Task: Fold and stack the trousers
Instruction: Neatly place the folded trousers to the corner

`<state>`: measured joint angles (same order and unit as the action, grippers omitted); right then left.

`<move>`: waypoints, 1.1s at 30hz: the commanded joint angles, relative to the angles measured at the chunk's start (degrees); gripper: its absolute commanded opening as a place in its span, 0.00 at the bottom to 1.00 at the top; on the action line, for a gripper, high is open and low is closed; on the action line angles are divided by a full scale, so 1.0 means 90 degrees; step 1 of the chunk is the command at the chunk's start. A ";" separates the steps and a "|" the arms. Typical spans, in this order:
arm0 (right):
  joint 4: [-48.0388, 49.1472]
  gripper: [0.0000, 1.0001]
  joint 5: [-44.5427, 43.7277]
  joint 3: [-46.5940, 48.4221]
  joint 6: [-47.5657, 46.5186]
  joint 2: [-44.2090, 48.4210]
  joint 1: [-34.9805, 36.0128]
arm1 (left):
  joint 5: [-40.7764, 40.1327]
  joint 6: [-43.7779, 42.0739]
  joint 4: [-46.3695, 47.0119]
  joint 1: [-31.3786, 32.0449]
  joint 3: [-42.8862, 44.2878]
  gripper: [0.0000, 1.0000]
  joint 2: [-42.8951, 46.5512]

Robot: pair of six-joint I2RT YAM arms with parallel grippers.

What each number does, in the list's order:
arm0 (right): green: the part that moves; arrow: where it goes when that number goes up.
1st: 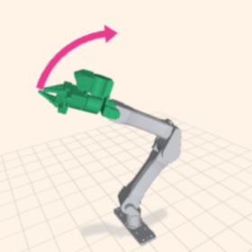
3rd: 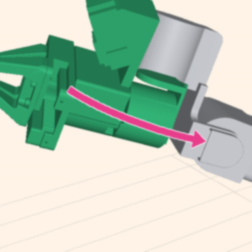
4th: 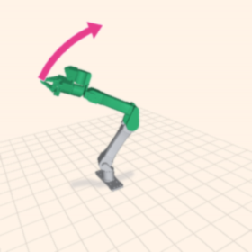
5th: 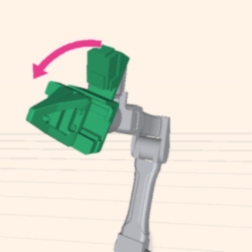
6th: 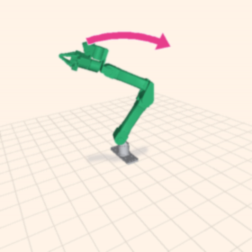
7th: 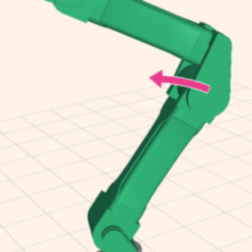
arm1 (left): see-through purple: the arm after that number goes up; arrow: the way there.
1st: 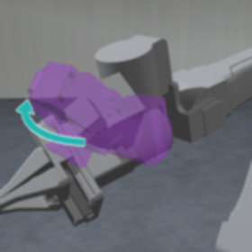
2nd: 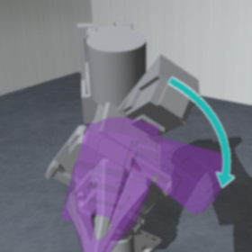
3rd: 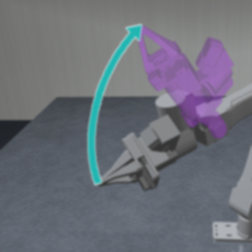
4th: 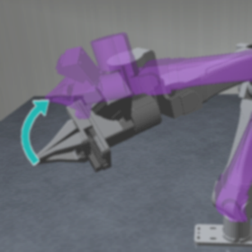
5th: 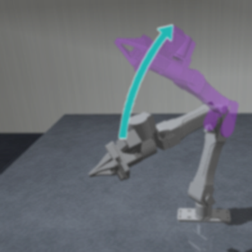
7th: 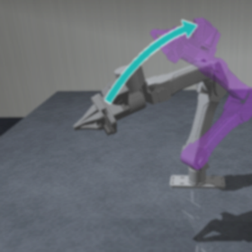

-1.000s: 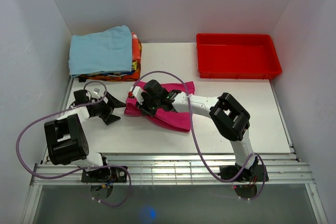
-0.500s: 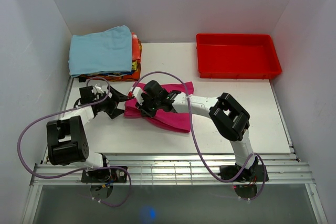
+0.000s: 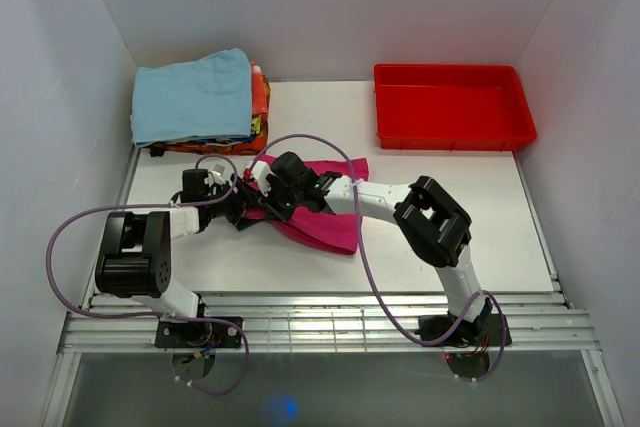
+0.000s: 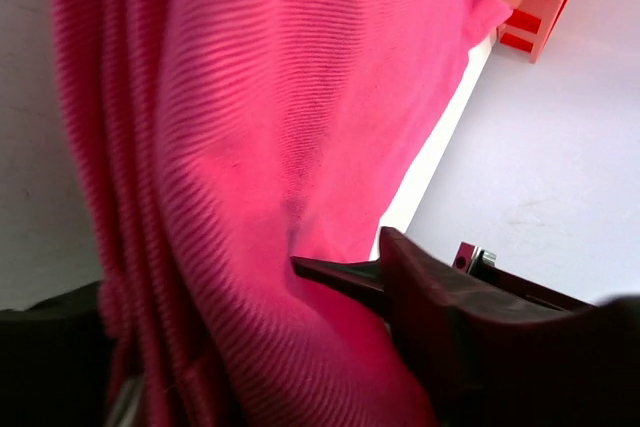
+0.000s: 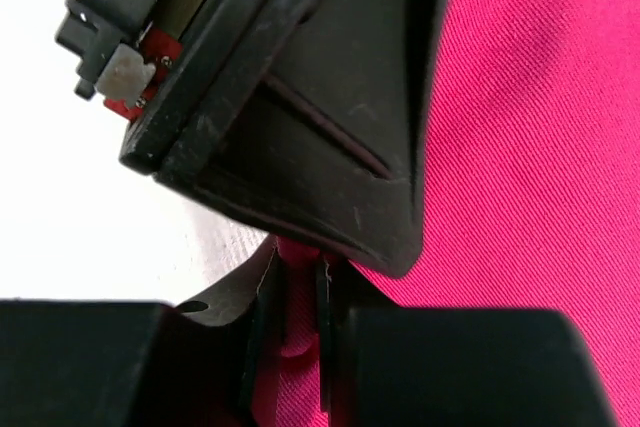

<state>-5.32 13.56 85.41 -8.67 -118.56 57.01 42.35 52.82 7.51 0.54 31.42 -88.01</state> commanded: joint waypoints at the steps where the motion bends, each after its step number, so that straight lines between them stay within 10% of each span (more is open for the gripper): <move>1: 0.0952 0.08 -0.0149 0.0247 0.0688 0.0117 0.0032 | -0.0125 0.0401 0.0543 0.0106 0.0015 0.71 -0.0162; 11: 0.1236 0.08 0.0396 0.0159 0.1675 0.0136 0.0032 | -0.0457 0.0479 0.0767 0.0243 0.0024 0.47 -0.0349; 14: 0.1138 0.08 0.0738 0.0082 0.1666 0.0302 0.0023 | -0.0690 0.0226 0.0700 0.0243 0.0005 0.13 -0.0076; 17: 0.0945 0.08 0.0846 -0.0133 0.1452 0.0692 0.0023 | -0.0877 -0.0028 0.0563 0.0292 0.0102 0.00 0.0130; 25: -0.0668 0.98 0.1529 -0.0846 0.0544 0.2293 -0.1323 | -0.1843 -0.2028 -0.0794 0.0780 0.1273 0.00 0.0647; 33: -0.1361 0.90 0.1569 -0.1569 0.0123 0.3514 -0.3052 | -0.1425 -0.1904 -0.0474 0.0858 0.1236 0.00 0.0541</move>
<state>-12.01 25.47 74.02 -5.17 -88.86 29.71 28.36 36.42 -1.06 8.73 42.46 -84.23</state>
